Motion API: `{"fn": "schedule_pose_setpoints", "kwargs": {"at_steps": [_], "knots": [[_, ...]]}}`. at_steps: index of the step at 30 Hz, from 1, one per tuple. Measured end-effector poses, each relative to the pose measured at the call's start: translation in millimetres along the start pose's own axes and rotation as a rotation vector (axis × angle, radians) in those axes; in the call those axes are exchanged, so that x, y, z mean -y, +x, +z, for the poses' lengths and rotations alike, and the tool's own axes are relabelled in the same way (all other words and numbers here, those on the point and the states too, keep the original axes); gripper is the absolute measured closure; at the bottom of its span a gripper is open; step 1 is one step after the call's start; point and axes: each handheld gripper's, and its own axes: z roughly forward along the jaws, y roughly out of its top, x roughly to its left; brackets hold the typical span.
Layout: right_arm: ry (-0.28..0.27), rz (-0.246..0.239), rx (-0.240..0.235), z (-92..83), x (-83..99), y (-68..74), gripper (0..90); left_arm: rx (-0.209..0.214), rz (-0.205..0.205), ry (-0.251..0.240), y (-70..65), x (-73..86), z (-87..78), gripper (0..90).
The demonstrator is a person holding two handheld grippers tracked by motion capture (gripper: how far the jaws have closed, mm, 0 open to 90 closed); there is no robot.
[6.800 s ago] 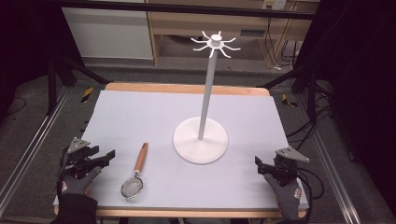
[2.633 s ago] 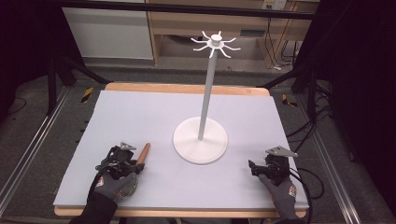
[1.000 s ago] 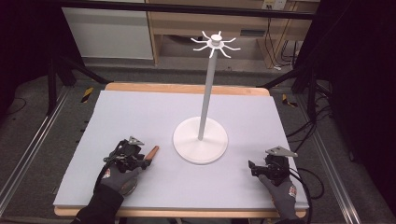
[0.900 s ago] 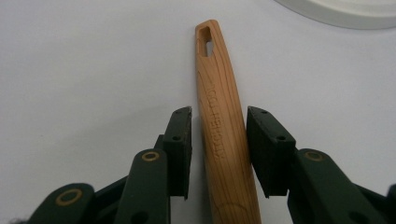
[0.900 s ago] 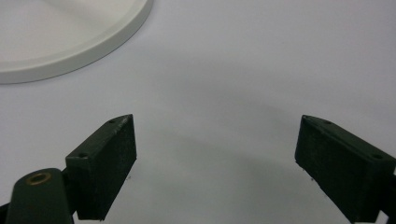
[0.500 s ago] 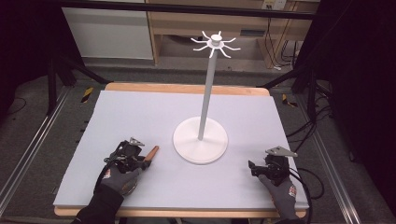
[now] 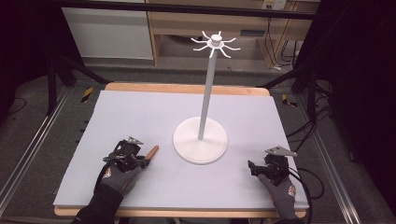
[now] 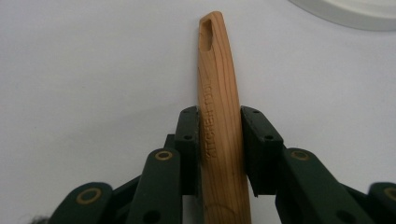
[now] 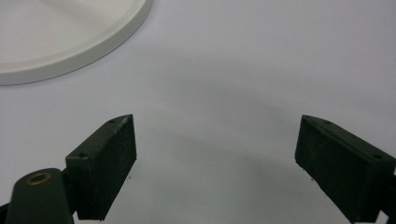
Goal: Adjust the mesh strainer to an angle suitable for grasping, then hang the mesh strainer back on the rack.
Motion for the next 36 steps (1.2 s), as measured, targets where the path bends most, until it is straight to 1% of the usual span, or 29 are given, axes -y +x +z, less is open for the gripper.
{"fn": "schedule_pose_setpoints", "kwargs": {"at_steps": [1,3,7,8,10,11,12,17,22,27,28,29,31,34,35,36], "knots": [[0.000,0.000,0.000,0.0,0.0,0.0,12.9,0.000,0.000,0.000,0.0,0.0,0.0,69.8],[0.001,-0.002,0.000,-0.6,0.1,-0.1,12.9,-0.009,0.013,-0.007,-2.0,0.3,0.2,69.9],[0.001,0.005,-0.006,-1.0,-0.1,-0.3,12.9,-0.004,0.015,-0.010,-1.4,0.1,-2.2,70.0],[0.001,0.001,0.000,-0.6,-0.1,-0.5,12.9,-0.003,0.014,-0.016,-1.1,0.2,-3.7,69.9],[0.000,0.000,-0.001,-0.7,-0.1,-0.8,12.9,-0.007,0.012,-0.036,-0.4,0.4,-7.9,70.0],[-0.001,0.005,-0.007,-0.9,-0.3,-0.6,12.9,-0.007,0.012,-0.036,-0.4,0.4,-7.9,70.0],[-0.001,0.006,-0.008,-1.0,-0.3,-0.7,12.9,-0.005,0.007,-0.058,-0.2,0.5,-13.4,70.0],[-0.001,0.007,-0.007,-1.1,-0.2,-0.5,12.9,-0.007,0.004,-0.118,0.0,0.7,-26.9,70.0],[-0.001,0.007,-0.009,-1.0,-0.2,-0.5,12.9,-0.008,-0.002,-0.155,0.9,1.0,-37.5,70.1],[-0.005,0.001,-0.004,-1.7,0.0,-1.1,12.9,-0.003,-0.014,-0.220,0.6,-0.5,-52.5,70.1],[-0.005,0.001,-0.004,-1.7,0.0,-1.1,12.9,-0.003,-0.014,-0.220,0.6,-0.5,-52.5,70.1],[-0.004,0.006,-0.006,-1.6,-0.2,-0.7,12.9,0.001,-0.018,-0.254,-0.2,-1.4,-59.1,70.1],[-0.004,0.006,-0.006,-1.1,-0.4,-0.8,12.9,-0.001,-0.017,-0.290,-1.2,-1.9,-65.4,70.0],[-0.005,0.000,0.001,-0.4,-0.5,-1.1,12.9,-0.007,-0.018,-0.339,-3.3,-2.2,-73.4,70.0],[-0.005,0.000,0.001,-0.4,-0.5,-1.1,12.9,-0.007,-0.018,-0.339,-3.3,-2.2,-73.4,70.0],[-0.005,0.007,-0.006,-1.3,-0.4,-0.6,12.9,-0.004,-0.019,-0.361,-4.2,-2.5,-78.2,70.0]]}}
